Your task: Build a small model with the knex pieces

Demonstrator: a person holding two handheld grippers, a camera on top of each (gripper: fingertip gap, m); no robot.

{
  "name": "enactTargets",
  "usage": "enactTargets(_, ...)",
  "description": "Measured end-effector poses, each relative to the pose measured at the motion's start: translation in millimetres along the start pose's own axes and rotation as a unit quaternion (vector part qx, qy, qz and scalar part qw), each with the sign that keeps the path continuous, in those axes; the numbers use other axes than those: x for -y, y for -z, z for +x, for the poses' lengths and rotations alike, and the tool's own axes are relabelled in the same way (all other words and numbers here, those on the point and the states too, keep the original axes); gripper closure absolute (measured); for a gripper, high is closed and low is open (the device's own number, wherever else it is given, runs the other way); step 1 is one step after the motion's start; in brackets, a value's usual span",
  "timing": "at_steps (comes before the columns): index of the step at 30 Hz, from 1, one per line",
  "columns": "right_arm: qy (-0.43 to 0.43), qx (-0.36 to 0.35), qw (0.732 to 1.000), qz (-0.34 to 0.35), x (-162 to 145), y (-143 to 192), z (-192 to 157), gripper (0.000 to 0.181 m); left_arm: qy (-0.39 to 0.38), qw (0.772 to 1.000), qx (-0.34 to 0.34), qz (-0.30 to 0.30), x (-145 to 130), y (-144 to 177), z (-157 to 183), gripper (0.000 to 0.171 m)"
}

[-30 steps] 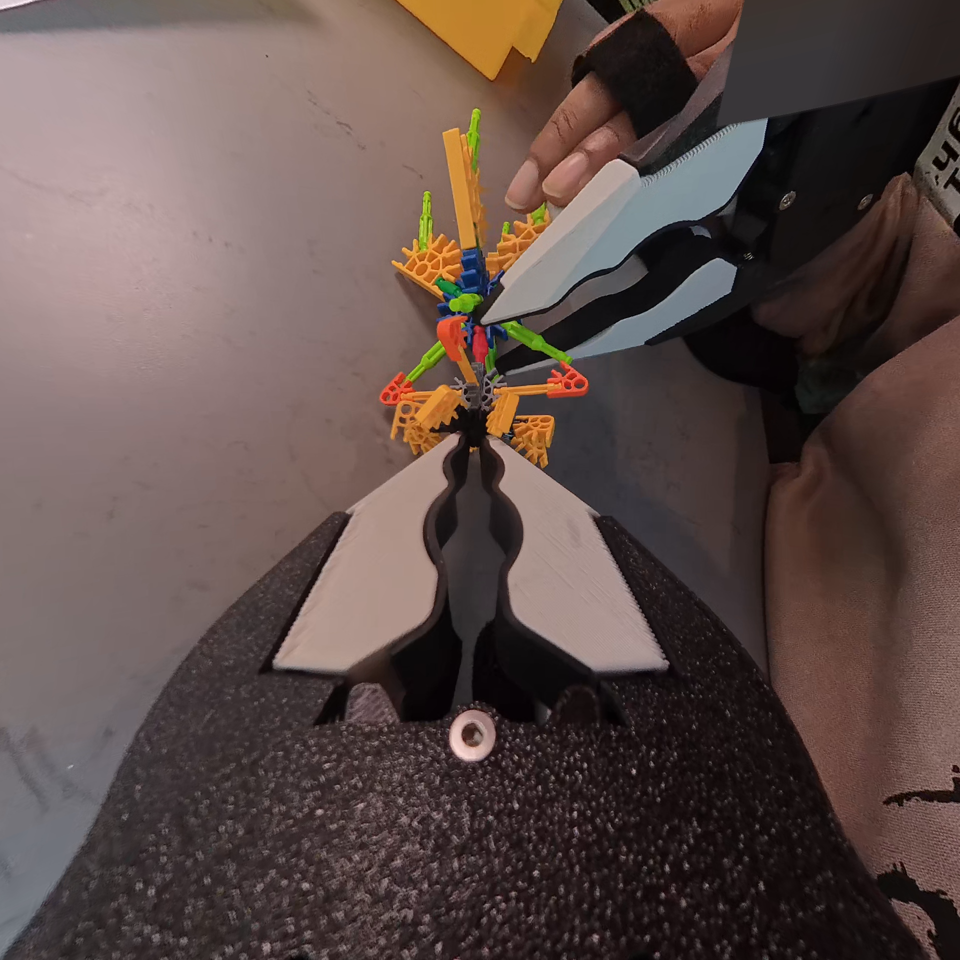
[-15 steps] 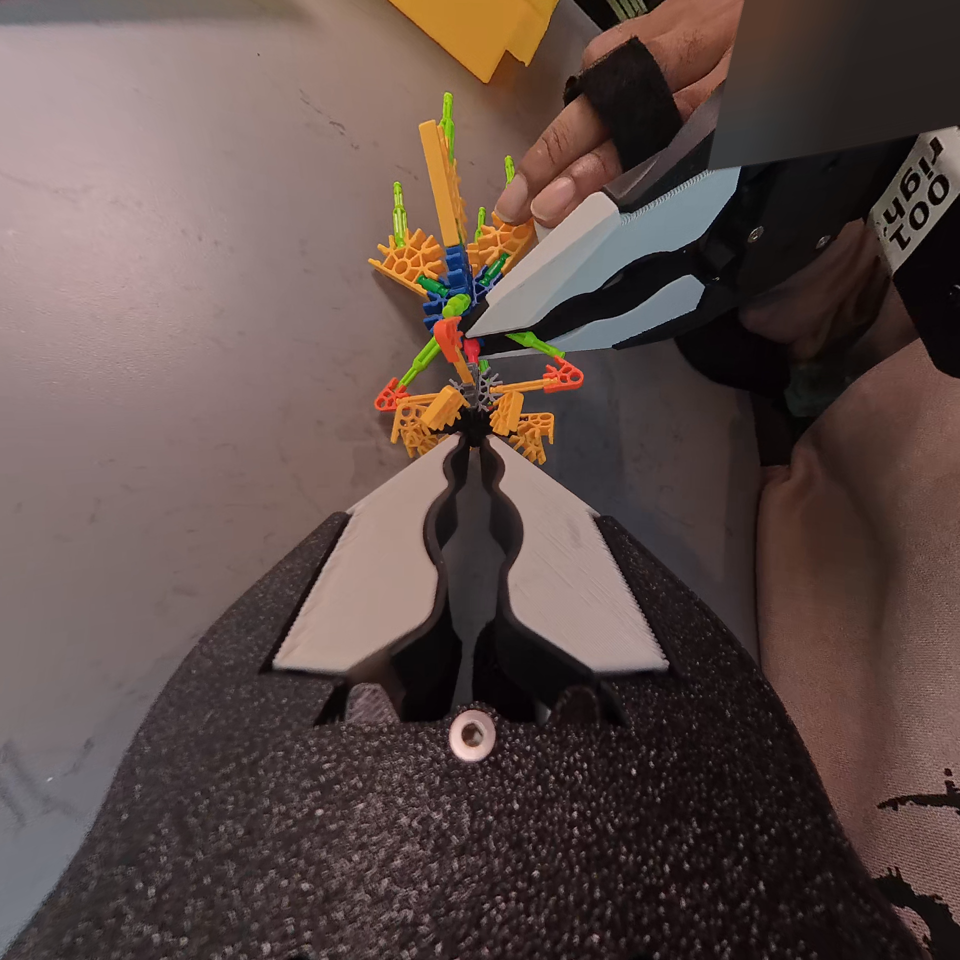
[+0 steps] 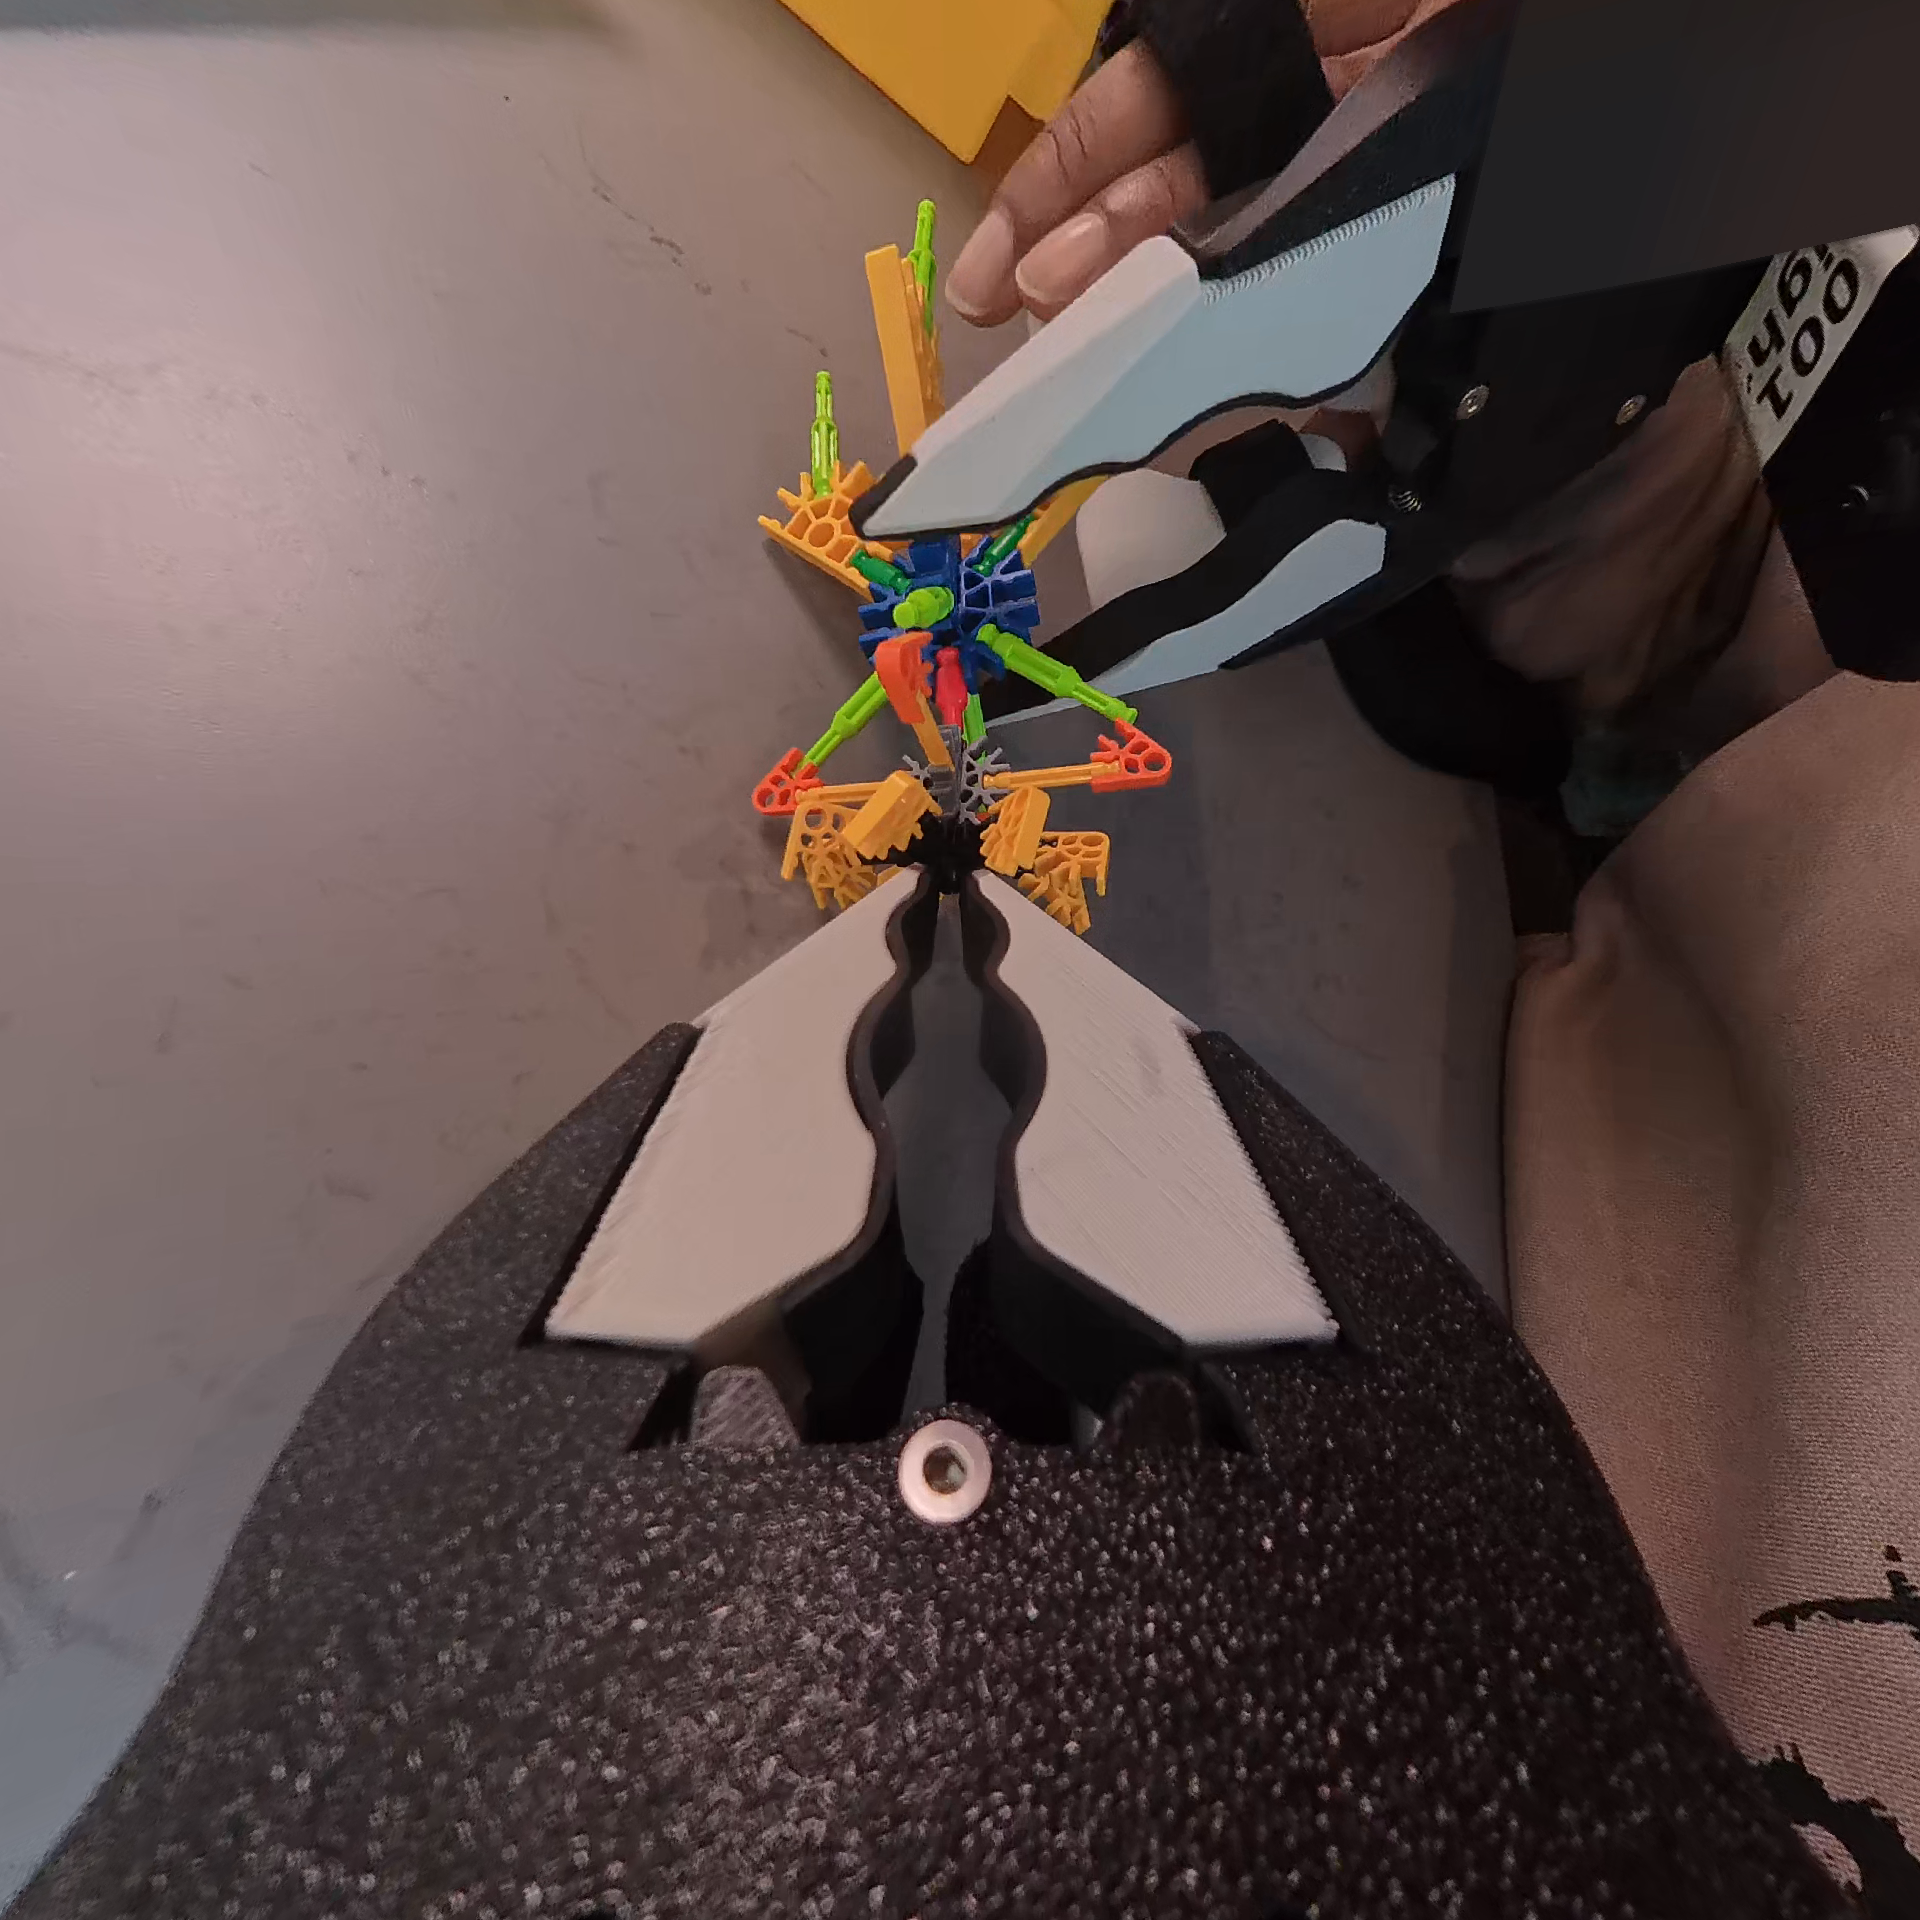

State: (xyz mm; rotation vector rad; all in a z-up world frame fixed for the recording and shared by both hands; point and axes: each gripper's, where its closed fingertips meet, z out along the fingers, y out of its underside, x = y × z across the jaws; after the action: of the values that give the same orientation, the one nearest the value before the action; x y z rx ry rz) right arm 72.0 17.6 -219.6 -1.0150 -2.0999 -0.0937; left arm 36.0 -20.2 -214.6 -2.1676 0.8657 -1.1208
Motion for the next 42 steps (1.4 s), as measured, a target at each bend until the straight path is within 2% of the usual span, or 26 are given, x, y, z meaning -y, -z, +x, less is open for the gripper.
enactTargets(3, 0.021, -0.015, 1.000, -0.018, -4, -2, 4, 0.143, 0.001, 1.000, -0.002, 0.000, 0, 0, 0, 0.168)
enactTargets(30, 0.033, -0.036, 0.996, -0.069, -3, -9, 9, 0.149, -0.011, 1.000, 0.009, -0.005, 3, -1, -3, 0.171)
enactTargets(42, 0.029, -0.032, 0.995, -0.091, -5, -12, 9, 0.150, -0.021, 0.998, 0.054, 0.004, 10, -3, -8, 0.171)
